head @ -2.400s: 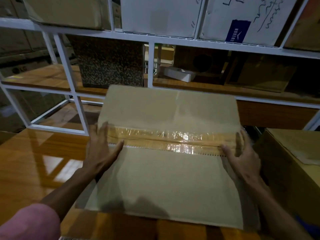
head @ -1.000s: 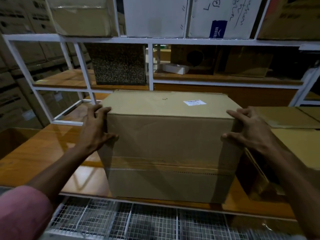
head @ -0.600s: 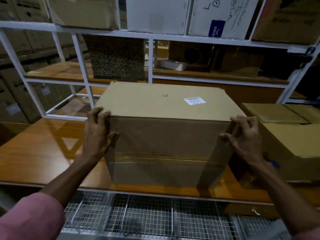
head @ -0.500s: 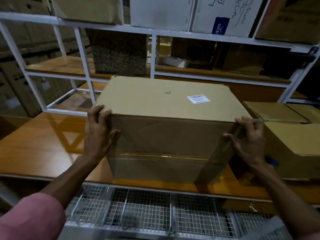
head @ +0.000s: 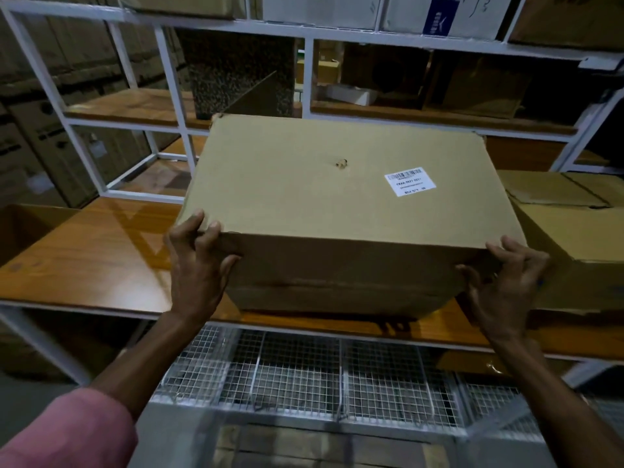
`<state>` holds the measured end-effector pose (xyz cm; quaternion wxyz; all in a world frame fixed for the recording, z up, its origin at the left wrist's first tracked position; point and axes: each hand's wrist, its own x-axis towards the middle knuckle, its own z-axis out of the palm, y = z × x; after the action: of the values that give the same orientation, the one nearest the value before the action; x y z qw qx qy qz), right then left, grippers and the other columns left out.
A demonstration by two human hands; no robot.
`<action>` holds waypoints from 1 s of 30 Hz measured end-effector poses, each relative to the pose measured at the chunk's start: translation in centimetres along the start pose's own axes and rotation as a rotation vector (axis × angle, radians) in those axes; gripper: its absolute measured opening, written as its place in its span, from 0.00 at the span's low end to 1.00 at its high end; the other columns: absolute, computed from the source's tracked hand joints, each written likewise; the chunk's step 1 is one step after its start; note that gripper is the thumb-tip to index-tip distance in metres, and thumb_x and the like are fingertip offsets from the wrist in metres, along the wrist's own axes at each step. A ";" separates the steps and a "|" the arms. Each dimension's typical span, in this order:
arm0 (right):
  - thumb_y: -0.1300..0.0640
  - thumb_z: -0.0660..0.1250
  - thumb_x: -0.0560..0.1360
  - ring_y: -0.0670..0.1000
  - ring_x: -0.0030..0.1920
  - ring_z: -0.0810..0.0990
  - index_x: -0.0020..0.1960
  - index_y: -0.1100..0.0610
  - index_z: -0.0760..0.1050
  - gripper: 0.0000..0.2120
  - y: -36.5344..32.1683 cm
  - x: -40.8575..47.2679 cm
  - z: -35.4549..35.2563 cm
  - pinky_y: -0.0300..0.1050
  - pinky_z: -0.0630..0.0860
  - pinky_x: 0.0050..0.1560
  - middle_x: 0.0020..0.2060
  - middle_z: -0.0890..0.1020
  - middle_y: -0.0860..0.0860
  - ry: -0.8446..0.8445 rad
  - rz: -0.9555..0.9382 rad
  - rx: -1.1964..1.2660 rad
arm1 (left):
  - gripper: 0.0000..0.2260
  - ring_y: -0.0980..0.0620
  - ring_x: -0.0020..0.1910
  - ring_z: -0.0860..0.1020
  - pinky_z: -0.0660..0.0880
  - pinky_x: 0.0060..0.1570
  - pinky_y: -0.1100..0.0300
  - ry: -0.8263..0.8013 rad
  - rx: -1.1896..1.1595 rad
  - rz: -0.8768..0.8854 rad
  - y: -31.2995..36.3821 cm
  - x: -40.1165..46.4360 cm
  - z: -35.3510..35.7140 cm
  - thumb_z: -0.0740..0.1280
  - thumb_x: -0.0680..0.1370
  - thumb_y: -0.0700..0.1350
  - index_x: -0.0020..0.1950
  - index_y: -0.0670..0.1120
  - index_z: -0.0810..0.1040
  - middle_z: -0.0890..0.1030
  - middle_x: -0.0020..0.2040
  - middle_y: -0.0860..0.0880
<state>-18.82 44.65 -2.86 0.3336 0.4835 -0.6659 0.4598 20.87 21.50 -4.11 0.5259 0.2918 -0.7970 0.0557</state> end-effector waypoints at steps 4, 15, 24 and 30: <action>0.71 0.77 0.67 0.63 0.61 0.69 0.59 0.65 0.69 0.26 -0.4 -1.1 -0.2 0.34 0.62 0.68 0.56 0.70 0.75 0.002 0.003 0.009 | 0.35 0.30 0.65 0.68 0.72 0.57 0.41 0.003 0.030 0.000 0.8 -1.1 -0.6 0.80 0.66 0.32 0.67 0.43 0.66 0.62 0.69 0.39; 0.72 0.78 0.64 0.62 0.61 0.67 0.58 0.70 0.70 0.26 -1.1 -4.7 0.3 0.25 0.55 0.70 0.57 0.68 0.77 -0.053 0.138 0.007 | 0.23 0.31 0.66 0.67 0.72 0.64 0.47 0.001 -0.012 -0.072 0.5 -4.8 0.0 0.72 0.75 0.49 0.64 0.45 0.66 0.61 0.68 0.39; 0.68 0.80 0.65 0.60 0.57 0.69 0.53 0.64 0.72 0.22 -0.3 -8.5 1.7 0.46 0.72 0.57 0.57 0.67 0.65 -0.303 0.252 -0.069 | 0.17 0.32 0.65 0.68 0.75 0.57 0.35 -0.233 0.058 -0.337 0.0 -8.3 0.5 0.61 0.78 0.56 0.58 0.44 0.71 0.66 0.63 0.39; 0.59 0.78 0.68 0.64 0.60 0.68 0.55 0.60 0.72 0.20 -0.6 -10.9 4.7 0.53 0.71 0.61 0.60 0.67 0.64 -0.697 0.332 -0.274 | 0.22 0.35 0.69 0.65 0.64 0.69 0.37 -0.559 0.275 -0.349 -1.3 -9.0 2.6 0.62 0.78 0.59 0.67 0.50 0.70 0.69 0.61 0.41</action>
<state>-14.86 43.89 -14.04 0.0708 0.4474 -0.8632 0.2230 21.93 23.09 -13.40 0.2449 0.4955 -0.8333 -0.0099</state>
